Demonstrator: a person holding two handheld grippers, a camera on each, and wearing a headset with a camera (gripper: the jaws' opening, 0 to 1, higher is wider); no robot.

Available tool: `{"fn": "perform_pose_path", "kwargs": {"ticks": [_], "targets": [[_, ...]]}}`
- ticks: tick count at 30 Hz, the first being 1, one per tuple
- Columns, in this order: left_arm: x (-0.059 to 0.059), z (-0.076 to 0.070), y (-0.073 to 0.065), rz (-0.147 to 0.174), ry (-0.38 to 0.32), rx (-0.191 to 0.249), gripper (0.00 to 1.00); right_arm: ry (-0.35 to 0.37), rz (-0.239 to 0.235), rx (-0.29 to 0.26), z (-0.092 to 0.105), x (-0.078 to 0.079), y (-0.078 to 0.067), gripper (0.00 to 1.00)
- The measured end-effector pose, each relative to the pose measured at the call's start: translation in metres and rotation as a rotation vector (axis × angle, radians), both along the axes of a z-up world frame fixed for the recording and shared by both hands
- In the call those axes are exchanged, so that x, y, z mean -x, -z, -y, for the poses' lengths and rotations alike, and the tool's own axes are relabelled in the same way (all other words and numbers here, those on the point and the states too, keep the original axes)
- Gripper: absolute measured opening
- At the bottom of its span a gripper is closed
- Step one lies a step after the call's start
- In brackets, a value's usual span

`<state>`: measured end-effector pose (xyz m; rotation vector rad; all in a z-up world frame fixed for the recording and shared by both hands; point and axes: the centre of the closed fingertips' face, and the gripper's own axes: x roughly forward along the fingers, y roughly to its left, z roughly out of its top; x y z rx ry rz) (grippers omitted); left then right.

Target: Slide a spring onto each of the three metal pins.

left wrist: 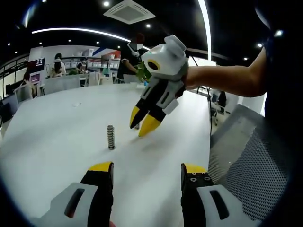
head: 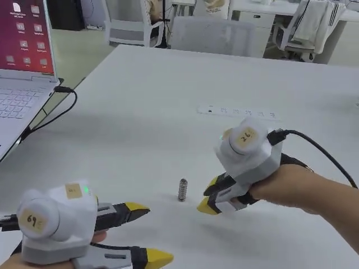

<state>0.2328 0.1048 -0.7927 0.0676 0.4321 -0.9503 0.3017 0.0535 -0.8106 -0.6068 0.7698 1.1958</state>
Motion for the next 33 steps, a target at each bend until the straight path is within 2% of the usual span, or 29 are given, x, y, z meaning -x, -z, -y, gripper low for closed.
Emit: {"fn": "perform_pose_path", "kwargs": {"ticks": [2, 8, 13, 19, 22, 27, 33], "targets": [[0.000, 0.000, 0.000, 0.000, -0.002, 0.001, 0.52, 0.019, -0.015, -0.017, 0.002, 0.003, 0.000, 0.17], [-0.001, -0.001, -0.001, 0.000, -0.009, 0.004, 0.53, 0.054, -0.016, -0.080, 0.006, 0.009, -0.005, 0.18], [-0.002, -0.001, -0.001, 0.000, -0.013, 0.004, 0.53, 0.091, -0.004, -0.144, 0.011, 0.013, -0.011, 0.19], [-0.004, 0.000, -0.004, 0.002, -0.023, 0.016, 0.53, 0.137, 0.003, -0.193, 0.024, 0.021, -0.013, 0.19], [-0.004, 0.000, -0.004, 0.001, -0.026, 0.019, 0.53, 0.170, -0.015, -0.243, 0.027, 0.026, -0.017, 0.19], [-0.004, -0.001, -0.005, 0.001, -0.031, 0.026, 0.54, 0.182, -0.007, -0.244, 0.038, 0.034, -0.020, 0.20], [-0.004, -0.003, -0.008, 0.008, -0.040, 0.029, 0.54, 0.217, 0.007, -0.251, 0.058, 0.035, -0.025, 0.20]]}}
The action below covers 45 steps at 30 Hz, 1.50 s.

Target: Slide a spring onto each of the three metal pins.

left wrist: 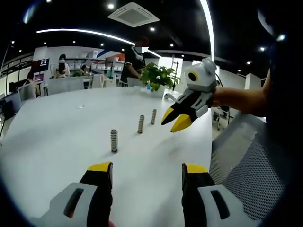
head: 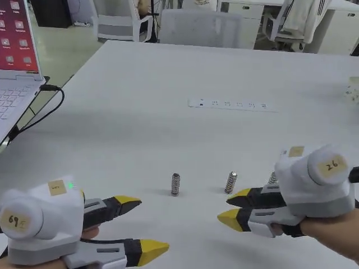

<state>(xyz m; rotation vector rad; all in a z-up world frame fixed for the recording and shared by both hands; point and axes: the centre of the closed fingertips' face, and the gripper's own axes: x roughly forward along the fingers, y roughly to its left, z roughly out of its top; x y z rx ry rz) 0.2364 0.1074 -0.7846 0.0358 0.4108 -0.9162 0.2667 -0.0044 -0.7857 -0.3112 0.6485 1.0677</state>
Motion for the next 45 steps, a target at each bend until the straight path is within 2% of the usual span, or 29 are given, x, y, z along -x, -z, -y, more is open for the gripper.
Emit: {"fn": "perform_pose_path", "kwargs": {"ticks": [7, 17, 26, 32, 39, 45], "targets": [[0.002, -0.002, 0.000, -0.002, -0.017, 0.002, 0.55, 0.051, -0.015, -0.024, 0.025, 0.005, -0.003, 0.21], [0.003, -0.002, -0.003, 0.003, -0.018, -0.007, 0.55, 0.127, -0.007, -0.046, 0.068, 0.003, -0.006, 0.22], [0.003, -0.005, -0.008, 0.013, -0.024, -0.023, 0.55, 0.214, 0.023, -0.076, 0.107, 0.002, -0.009, 0.23], [0.003, -0.005, -0.014, 0.020, -0.029, -0.031, 0.55, 0.232, 0.054, -0.087, 0.123, 0.003, -0.013, 0.25], [0.004, -0.004, -0.014, 0.014, -0.034, -0.041, 0.55, 0.249, 0.077, -0.096, 0.138, 0.001, -0.013, 0.27], [0.006, -0.006, -0.012, 0.005, -0.052, -0.042, 0.55, 0.247, 0.094, -0.101, 0.146, 0.000, -0.014, 0.33]]}}
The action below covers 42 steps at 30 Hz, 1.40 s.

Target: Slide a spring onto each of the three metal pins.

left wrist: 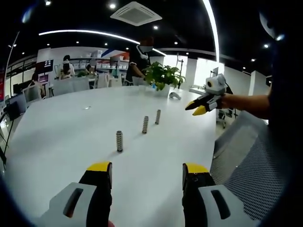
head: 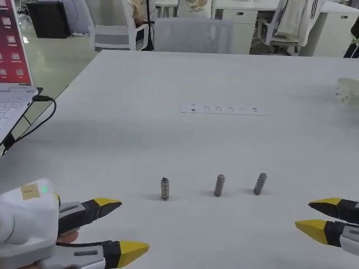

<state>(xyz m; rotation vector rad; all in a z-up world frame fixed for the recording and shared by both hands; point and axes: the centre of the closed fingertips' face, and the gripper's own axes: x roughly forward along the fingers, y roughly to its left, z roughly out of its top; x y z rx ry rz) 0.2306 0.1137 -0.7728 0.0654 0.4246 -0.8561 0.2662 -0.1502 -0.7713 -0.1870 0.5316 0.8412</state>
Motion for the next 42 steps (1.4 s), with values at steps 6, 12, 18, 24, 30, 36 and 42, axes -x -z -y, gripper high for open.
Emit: {"fn": "perform_pose_path", "kwargs": {"ticks": [6, 12, 18, 24, 30, 36, 42], "targets": [[0.002, -0.001, 0.002, -0.007, -0.018, 0.000, 0.55, -0.009, 0.011, -0.009, 0.004, 0.004, 0.001, 0.43], [0.002, 0.001, 0.001, -0.004, -0.037, 0.008, 0.55, -0.013, 0.012, -0.023, 0.010, 0.008, 0.003, 0.56], [0.003, -0.003, 0.001, -0.002, -0.059, 0.005, 0.55, -0.004, 0.044, -0.044, 0.015, 0.006, 0.000, 0.75], [0.002, -0.004, -0.003, 0.010, -0.070, 0.006, 0.56, 0.017, 0.053, -0.088, 0.014, 0.001, -0.004, 0.90], [0.001, -0.007, -0.003, 0.011, -0.078, 0.006, 0.56, 0.020, 0.050, -0.093, 0.010, -0.002, -0.003, 0.93], [-0.001, -0.009, 0.000, 0.007, -0.086, 0.014, 0.56, 0.016, 0.041, -0.091, 0.008, -0.003, -0.001, 0.93], [-0.002, -0.012, 0.001, 0.004, -0.098, 0.017, 0.56, 0.003, 0.042, -0.090, 0.004, -0.004, -0.001, 0.92]]}}
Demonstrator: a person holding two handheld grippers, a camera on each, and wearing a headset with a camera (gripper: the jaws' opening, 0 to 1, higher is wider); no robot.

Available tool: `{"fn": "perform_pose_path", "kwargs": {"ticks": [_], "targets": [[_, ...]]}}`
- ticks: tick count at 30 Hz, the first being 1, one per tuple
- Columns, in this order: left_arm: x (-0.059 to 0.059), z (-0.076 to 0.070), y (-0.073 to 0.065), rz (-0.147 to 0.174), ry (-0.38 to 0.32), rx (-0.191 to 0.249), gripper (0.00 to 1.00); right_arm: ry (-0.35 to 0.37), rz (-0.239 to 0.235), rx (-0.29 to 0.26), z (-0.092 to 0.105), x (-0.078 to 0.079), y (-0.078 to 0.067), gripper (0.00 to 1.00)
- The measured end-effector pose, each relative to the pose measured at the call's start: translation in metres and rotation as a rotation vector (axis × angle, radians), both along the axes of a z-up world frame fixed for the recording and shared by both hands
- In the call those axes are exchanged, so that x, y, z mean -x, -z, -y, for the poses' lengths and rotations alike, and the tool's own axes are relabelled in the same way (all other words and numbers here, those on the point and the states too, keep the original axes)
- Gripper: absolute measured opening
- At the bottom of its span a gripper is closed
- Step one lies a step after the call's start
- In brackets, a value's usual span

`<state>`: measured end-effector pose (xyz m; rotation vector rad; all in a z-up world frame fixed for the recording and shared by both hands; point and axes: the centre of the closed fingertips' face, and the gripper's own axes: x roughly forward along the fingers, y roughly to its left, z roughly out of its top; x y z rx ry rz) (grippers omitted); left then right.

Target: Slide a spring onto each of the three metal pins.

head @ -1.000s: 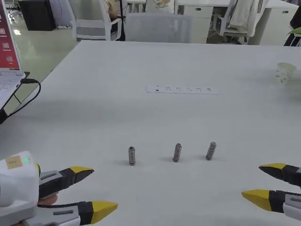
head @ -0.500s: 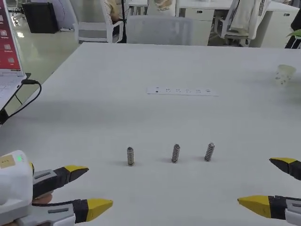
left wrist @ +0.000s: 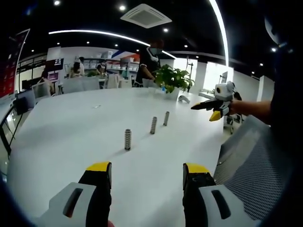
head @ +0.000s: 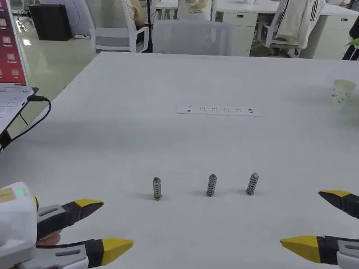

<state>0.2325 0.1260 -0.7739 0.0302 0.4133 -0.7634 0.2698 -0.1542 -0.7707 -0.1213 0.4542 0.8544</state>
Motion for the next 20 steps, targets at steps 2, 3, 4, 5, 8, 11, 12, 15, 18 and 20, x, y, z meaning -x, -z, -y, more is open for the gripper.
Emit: {"fn": "perform_pose_path", "kwargs": {"ticks": [2, 3, 4, 5, 8, 11, 12, 15, 18, 20], "targets": [[-0.0007, -0.0007, 0.0005, 0.000, -0.002, -0.001, 0.56, -0.005, 0.000, 0.002, -0.0013, 0.0000, 0.0003, 0.92], [-0.0010, -0.0008, 0.0004, -0.001, -0.003, 0.000, 0.56, -0.006, -0.002, 0.003, -0.0017, -0.0001, 0.0005, 0.92], [-0.0016, -0.0009, 0.0005, -0.001, -0.004, 0.000, 0.56, -0.008, -0.003, 0.004, -0.0020, 0.0000, 0.0008, 0.92], [-0.0018, -0.0009, 0.0007, -0.001, -0.004, 0.000, 0.56, -0.009, -0.003, 0.008, -0.0021, -0.0002, 0.0012, 0.92], [-0.0023, -0.0002, 0.0005, -0.001, -0.004, 0.001, 0.56, -0.008, -0.004, 0.008, -0.0021, -0.0008, 0.0012, 0.92], [-0.0030, 0.0000, 0.0007, -0.002, -0.002, 0.000, 0.56, -0.010, -0.006, 0.010, -0.0021, -0.0007, 0.0018, 0.91], [-0.0032, -0.0001, 0.0007, -0.002, -0.002, 0.000, 0.56, -0.010, -0.007, 0.009, -0.0023, -0.0005, 0.0019, 0.91], [-0.0031, 0.0000, 0.0010, -0.003, -0.001, -0.001, 0.56, -0.010, -0.009, 0.010, -0.0023, -0.0004, 0.0023, 0.91], [-0.0035, -0.0002, 0.0015, -0.004, -0.001, 0.000, 0.56, -0.010, -0.015, 0.011, -0.0017, -0.0005, 0.0033, 0.91], [-0.0036, -0.0004, 0.0016, -0.005, -0.002, -0.001, 0.56, -0.011, -0.016, 0.009, -0.0018, -0.0005, 0.0029, 0.91]]}}
